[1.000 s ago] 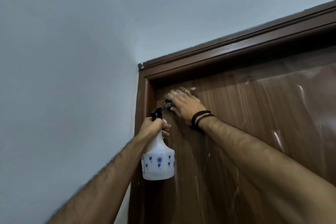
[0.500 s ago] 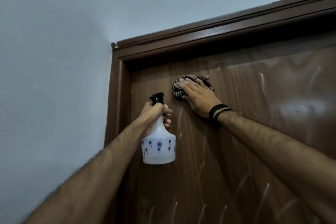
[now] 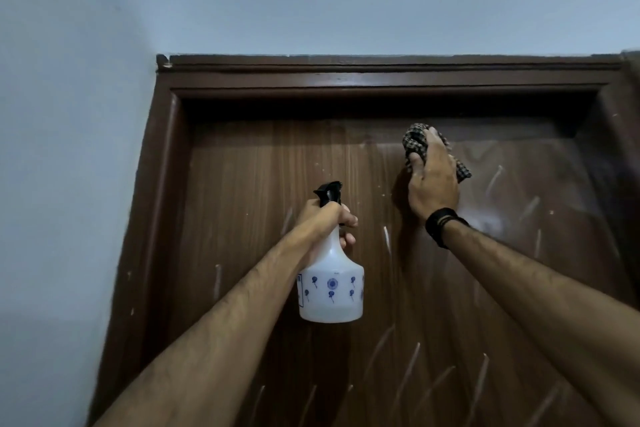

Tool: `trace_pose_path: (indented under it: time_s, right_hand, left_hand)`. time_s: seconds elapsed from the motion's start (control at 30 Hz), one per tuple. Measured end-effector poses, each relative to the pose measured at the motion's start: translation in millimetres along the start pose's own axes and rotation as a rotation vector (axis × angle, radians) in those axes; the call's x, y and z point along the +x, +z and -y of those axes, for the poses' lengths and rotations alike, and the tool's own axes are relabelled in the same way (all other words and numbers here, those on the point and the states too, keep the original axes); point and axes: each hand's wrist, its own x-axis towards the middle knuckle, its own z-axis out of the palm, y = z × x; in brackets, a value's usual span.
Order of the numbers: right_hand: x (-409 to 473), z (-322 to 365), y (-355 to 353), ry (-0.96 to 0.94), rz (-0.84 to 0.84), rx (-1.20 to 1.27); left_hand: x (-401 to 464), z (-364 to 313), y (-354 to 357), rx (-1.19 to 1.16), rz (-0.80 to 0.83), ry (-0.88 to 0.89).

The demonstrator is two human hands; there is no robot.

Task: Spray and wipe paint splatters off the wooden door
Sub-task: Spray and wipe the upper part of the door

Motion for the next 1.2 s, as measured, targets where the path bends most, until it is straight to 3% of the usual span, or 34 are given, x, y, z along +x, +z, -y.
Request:
trace_pose_path:
  time_s: [0.23, 0.43, 0.57, 0.77, 1.03, 1.1, 1.2]
  right_hand:
    - [9, -41, -30, 0.028, -0.002, -0.095]
    - [26, -70, -20, -0.025, 0.128, -0.149]
    - [1, -76, -7, -0.149, 0.166, -0.169]
    - [-18, -87, -2, -0.511, 0.292, -0.215]
    - [70, -46, 39, -0.123, 0.083, -0.24]
    - [55, -30, 49, -0.167, 0.115, -0.216]
    - [28, -3, 63, -0.385, 0.255, -0.141]
  left_hand:
    - [4, 5, 54, 0.025, 0.097, 0.007]
    - [17, -6, 81, 0.067, 0.04, 0.071]
    - [26, -10, 90, 0.078, -0.058, 0.059]
    - [33, -16, 98, 0.094, -0.137, 0.083]
    - [34, -31, 78, 0.161, -0.181, 0.117]
    - [33, -34, 70, 0.185, -0.199, 0.122]
    - [35, -36, 62, 0.206, -0.224, 0.11]
